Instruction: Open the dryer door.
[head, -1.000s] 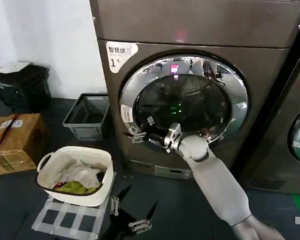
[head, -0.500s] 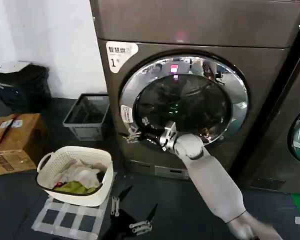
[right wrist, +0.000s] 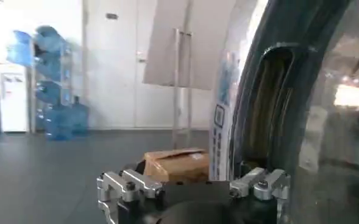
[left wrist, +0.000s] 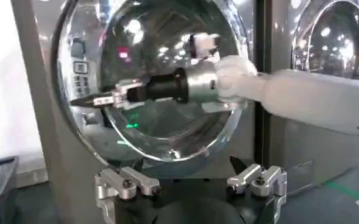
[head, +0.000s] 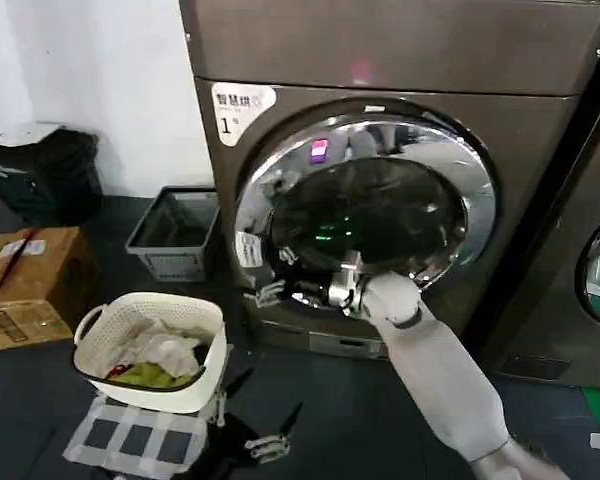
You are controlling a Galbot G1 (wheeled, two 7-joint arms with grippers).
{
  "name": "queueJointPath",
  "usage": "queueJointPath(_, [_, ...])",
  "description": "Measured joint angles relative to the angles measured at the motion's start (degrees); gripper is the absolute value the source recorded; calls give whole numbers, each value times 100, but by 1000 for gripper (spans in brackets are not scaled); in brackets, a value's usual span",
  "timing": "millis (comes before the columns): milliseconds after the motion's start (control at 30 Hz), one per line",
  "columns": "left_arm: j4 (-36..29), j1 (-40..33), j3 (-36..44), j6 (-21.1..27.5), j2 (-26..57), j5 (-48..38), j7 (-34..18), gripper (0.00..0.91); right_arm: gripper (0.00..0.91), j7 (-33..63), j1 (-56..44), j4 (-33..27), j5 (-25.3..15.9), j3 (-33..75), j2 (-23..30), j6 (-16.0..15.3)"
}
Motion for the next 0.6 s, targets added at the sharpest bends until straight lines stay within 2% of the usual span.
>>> queueJointPath(167, [-27,-104,-428,102,67,-232,13,907,907,-262,-96,120,228,125,-118,-18])
queueJointPath(600, [243,-461,-1037,22,152,-746,28,907,907,-906,-328,423,347,288,-400,2])
